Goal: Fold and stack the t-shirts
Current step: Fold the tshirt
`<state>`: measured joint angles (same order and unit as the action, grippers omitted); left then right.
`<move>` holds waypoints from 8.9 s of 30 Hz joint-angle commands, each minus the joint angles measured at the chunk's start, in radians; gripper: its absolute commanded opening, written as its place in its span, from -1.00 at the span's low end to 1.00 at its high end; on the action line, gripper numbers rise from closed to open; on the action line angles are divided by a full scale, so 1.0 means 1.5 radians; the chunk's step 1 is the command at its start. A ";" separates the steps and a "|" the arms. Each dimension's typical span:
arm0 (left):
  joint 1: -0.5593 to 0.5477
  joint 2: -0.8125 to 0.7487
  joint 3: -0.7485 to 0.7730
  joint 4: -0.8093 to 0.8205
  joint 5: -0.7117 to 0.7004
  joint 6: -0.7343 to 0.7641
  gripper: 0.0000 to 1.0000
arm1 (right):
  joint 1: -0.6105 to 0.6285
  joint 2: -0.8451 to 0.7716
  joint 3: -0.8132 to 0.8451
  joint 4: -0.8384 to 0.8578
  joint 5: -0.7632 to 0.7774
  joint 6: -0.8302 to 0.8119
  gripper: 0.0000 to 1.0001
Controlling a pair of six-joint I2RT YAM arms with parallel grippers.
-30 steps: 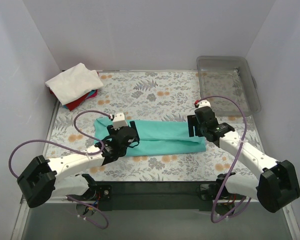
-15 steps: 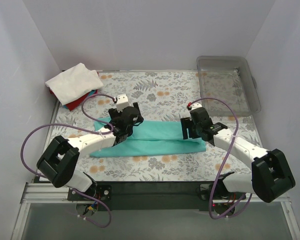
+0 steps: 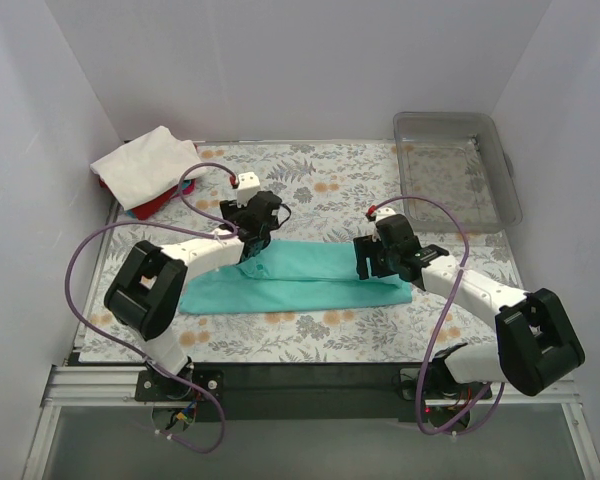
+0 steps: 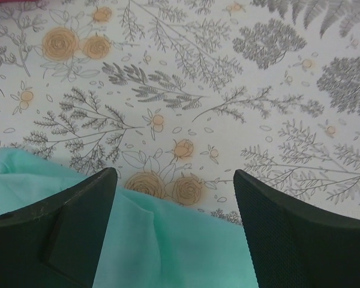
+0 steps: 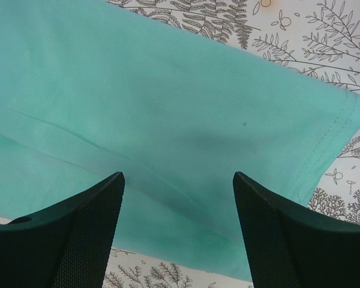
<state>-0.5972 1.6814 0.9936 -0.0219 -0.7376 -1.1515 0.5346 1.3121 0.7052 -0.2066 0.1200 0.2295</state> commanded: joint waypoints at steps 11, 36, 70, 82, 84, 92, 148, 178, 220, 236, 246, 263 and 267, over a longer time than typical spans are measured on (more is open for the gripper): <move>0.000 -0.013 -0.021 -0.068 -0.004 0.003 -0.55 | 0.007 -0.005 -0.004 0.039 -0.020 -0.004 0.32; 0.005 -0.304 -0.200 -0.297 0.022 -0.223 -0.33 | 0.026 0.023 0.007 0.052 -0.042 -0.011 0.32; 0.010 -0.223 -0.156 -0.059 0.082 -0.102 0.27 | 0.034 0.105 0.066 0.068 -0.049 -0.019 0.31; 0.047 -0.130 -0.140 -0.091 0.067 -0.084 0.25 | 0.035 0.099 0.058 0.068 -0.049 -0.018 0.31; 0.048 -0.124 -0.144 -0.106 0.063 -0.088 0.23 | 0.035 0.098 0.057 0.068 -0.049 -0.019 0.31; 0.048 -0.175 -0.174 -0.116 0.084 -0.091 -0.48 | 0.035 0.107 0.061 0.069 -0.051 -0.019 0.31; 0.001 -0.298 -0.233 -0.251 0.119 -0.304 0.89 | 0.141 0.103 0.118 0.086 -0.043 -0.025 0.31; 0.082 0.114 0.011 -0.074 0.234 -0.122 0.90 | 0.103 0.171 0.021 0.073 -0.057 0.014 0.31; 0.041 0.109 0.218 0.022 0.431 -0.018 0.78 | 0.273 -0.043 0.034 0.006 0.026 0.067 0.41; 0.040 0.199 0.154 0.045 0.467 -0.057 0.77 | 0.273 -0.055 -0.088 0.000 -0.010 0.102 0.40; 0.040 0.286 0.229 0.054 0.466 -0.040 0.77 | 0.284 -0.051 -0.121 0.009 -0.047 0.134 0.37; 0.045 0.397 0.391 0.019 0.438 0.007 0.78 | 0.315 -0.022 -0.099 0.001 0.020 0.181 0.37; 0.046 0.383 0.382 0.030 0.435 0.011 0.78 | 0.315 -0.026 -0.085 -0.009 0.035 0.181 0.37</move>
<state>-0.5365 2.2612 1.5719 0.0788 -0.0589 -1.1622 1.0027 1.2648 0.5568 -0.1581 0.1326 0.4812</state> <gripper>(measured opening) 0.887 0.684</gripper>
